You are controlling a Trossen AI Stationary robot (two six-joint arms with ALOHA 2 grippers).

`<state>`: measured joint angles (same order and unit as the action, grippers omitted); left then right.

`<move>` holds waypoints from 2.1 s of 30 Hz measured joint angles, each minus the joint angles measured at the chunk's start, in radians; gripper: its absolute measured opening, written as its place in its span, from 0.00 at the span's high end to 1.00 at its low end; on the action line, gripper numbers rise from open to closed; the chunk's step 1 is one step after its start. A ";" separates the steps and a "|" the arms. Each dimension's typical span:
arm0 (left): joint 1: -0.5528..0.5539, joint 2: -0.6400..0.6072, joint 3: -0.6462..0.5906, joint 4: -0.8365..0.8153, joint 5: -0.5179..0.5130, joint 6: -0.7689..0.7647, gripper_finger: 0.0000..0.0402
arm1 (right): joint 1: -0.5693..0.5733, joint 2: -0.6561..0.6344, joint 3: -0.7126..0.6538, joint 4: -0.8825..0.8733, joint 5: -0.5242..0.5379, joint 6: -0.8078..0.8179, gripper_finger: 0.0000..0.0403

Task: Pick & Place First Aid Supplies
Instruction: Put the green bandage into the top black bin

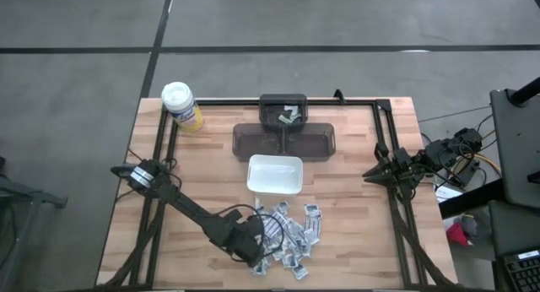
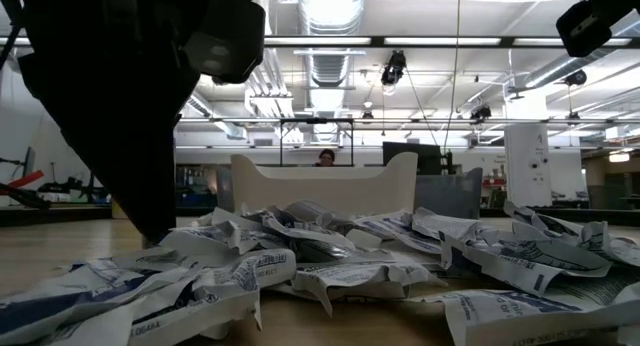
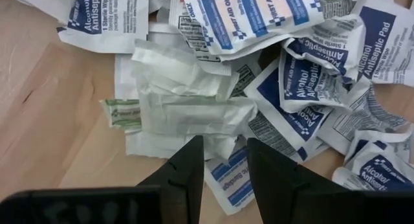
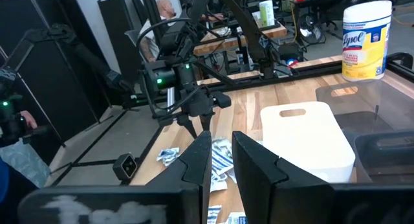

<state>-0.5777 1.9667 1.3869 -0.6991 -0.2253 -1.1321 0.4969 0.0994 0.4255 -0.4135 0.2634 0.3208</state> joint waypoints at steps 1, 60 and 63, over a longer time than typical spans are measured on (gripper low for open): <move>0.000 0.000 0.000 0.000 0.000 -0.003 0.72 | 0.000 0.000 0.000 0.000 0.000 0.000 0.85; 0.000 -0.114 0.040 -0.017 0.023 0.075 1.00 | 0.000 0.000 -0.001 0.000 0.000 -0.007 0.85; 0.000 -0.128 0.032 -0.022 0.021 0.077 1.00 | 0.000 0.000 -0.001 0.001 0.000 -0.007 0.85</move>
<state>-0.5777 1.8389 1.4187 -0.7209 -0.2043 -1.0555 0.4969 0.0998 0.4244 -0.4130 0.2638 0.3138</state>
